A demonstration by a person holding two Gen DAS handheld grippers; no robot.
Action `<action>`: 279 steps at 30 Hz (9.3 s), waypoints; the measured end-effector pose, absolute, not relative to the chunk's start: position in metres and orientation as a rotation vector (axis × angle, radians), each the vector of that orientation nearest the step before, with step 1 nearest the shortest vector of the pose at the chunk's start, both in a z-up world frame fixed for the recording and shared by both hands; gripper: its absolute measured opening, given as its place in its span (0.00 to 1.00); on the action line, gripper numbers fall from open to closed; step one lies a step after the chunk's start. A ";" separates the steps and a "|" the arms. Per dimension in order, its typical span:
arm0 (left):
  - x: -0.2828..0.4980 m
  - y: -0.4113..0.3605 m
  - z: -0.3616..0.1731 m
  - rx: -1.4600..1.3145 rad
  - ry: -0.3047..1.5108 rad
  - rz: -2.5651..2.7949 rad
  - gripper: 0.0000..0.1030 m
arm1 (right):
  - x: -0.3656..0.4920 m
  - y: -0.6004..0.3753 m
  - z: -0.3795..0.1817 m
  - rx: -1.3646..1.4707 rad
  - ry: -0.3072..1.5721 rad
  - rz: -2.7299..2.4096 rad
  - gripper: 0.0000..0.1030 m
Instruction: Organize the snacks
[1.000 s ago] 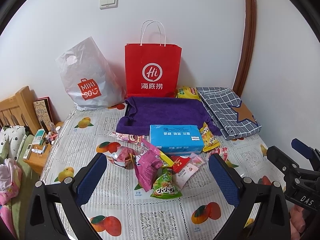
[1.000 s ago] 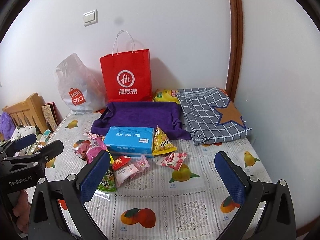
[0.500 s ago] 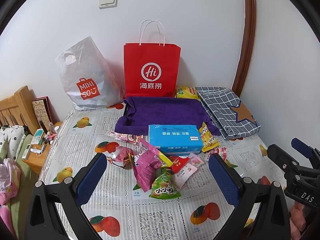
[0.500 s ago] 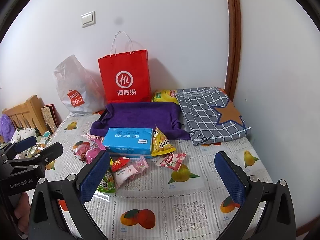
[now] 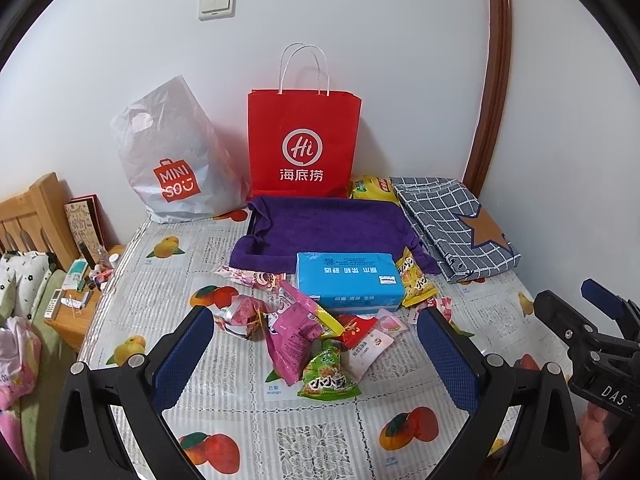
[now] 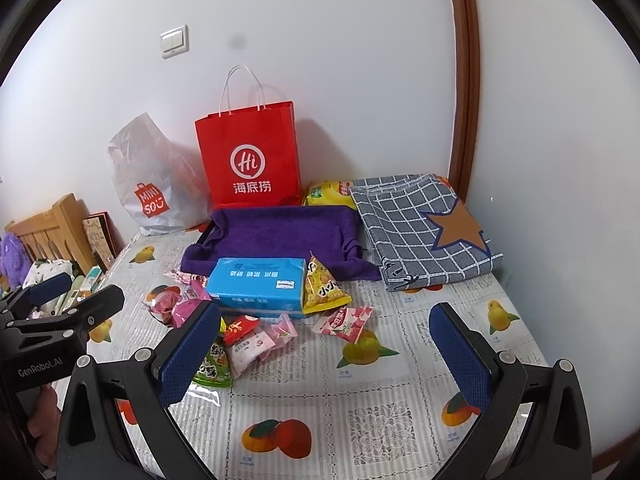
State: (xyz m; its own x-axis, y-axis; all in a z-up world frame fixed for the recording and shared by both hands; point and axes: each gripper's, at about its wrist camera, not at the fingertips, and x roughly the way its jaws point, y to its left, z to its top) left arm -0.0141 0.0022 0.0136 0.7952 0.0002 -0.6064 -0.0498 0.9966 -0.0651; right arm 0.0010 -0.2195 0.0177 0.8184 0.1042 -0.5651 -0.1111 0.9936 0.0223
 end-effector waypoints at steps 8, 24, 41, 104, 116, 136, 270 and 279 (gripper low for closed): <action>-0.015 0.000 0.014 -0.080 0.649 0.030 0.99 | 0.000 -0.221 0.018 -0.006 0.598 0.115 1.00; -0.014 0.000 0.013 -0.074 0.652 0.033 0.99 | 0.001 -0.221 0.017 -0.010 0.602 0.122 1.00; 0.015 0.018 -0.017 -0.094 0.718 0.055 0.99 | 0.020 -0.226 -0.005 0.013 0.634 0.137 1.00; 0.160 0.104 -0.159 -0.252 1.028 0.005 0.64 | 0.141 -0.249 -0.172 0.042 0.985 0.148 0.31; 0.127 0.114 -0.146 -0.260 0.967 0.013 0.45 | 0.131 -0.240 -0.163 0.039 0.950 0.161 0.29; 0.071 0.095 -0.108 -0.288 0.882 -0.017 0.44 | 0.090 -0.237 -0.134 0.039 0.906 0.140 0.29; 0.351 0.061 -0.113 -0.133 1.048 -0.055 0.45 | 0.395 -0.141 -0.122 -0.160 1.062 0.252 0.23; 0.352 0.061 -0.118 -0.118 1.082 -0.060 0.45 | 0.398 -0.136 -0.131 -0.179 1.094 0.263 0.23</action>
